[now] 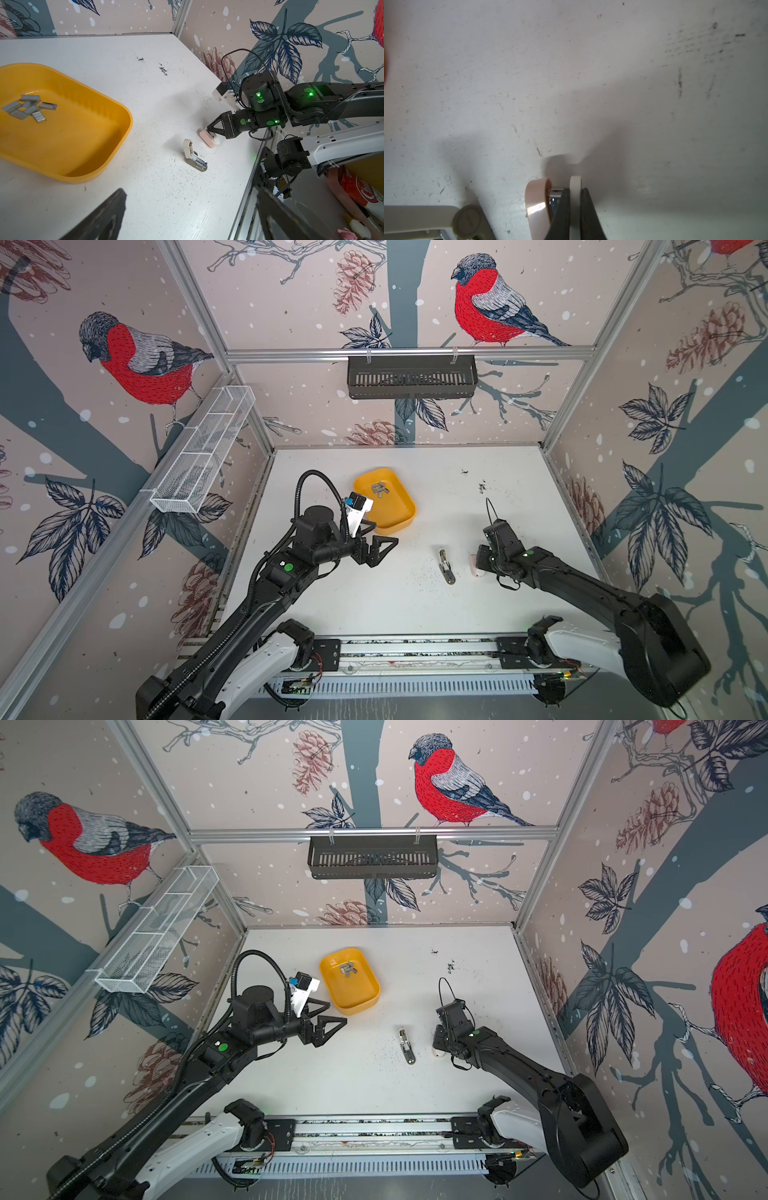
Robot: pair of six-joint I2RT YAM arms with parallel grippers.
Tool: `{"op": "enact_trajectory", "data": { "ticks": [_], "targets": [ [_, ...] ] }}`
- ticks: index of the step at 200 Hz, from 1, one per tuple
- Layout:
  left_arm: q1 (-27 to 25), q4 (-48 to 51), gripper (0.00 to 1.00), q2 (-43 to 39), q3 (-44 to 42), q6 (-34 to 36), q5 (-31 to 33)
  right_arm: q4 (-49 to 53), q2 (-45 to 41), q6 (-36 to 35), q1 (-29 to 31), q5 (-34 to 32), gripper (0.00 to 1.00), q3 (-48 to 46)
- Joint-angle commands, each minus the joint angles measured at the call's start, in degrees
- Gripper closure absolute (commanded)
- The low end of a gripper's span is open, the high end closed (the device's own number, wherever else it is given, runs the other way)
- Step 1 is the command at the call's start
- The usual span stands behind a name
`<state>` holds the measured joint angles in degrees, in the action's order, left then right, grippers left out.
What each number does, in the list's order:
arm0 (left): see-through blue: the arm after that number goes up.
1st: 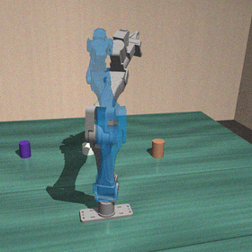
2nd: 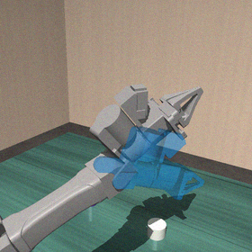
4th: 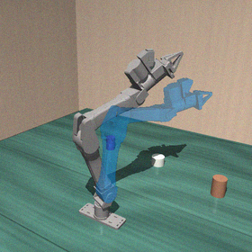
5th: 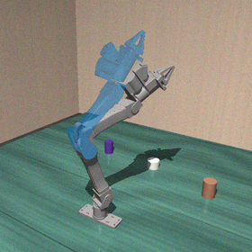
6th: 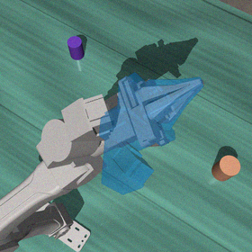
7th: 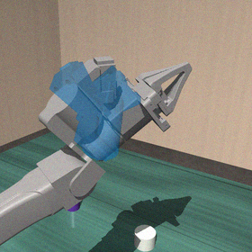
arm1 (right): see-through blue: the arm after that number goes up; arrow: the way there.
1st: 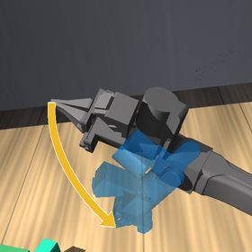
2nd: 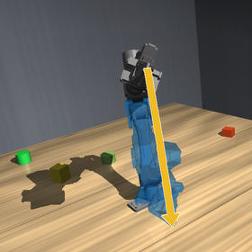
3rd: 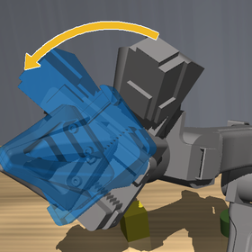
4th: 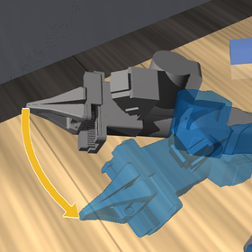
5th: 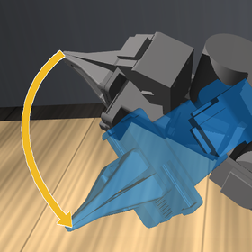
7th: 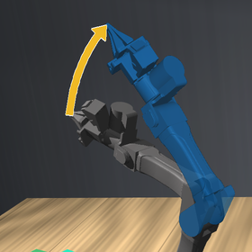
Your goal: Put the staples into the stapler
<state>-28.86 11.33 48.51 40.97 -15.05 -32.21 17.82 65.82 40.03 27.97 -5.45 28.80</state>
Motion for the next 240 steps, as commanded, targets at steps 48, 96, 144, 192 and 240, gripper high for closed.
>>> {"op": "enact_trajectory", "data": {
  "ticks": [48,96,144,192,240],
  "targets": [
    [-10.1,-16.2,0.10,8.9,-0.3,-18.6,4.8,-6.6,-9.9,-1.5,4.6,-2.5,0.94,1.9],
    [-17.6,-23.7,0.17,22.4,4.8,-26.2,8.8,-10.8,-14.1,0.1,11.1,-3.8,0.94,4.6],
    [-17.7,-29.6,0.26,32.2,9.2,-32.6,8.6,-11.6,-14.7,0.7,15.2,-4.7,0.95,6.7],
    [-17.8,-31.4,0.37,35.9,10.8,-32.0,7.3,-12.9,-14.9,1.6,17.7,-5.4,0.95,7.1],
    [-17.8,-32.6,0.43,36.8,10.1,-31.3,4.5,-13.2,-14.0,1.6,18.4,-5.8,0.95,7.4]
  ]
}}
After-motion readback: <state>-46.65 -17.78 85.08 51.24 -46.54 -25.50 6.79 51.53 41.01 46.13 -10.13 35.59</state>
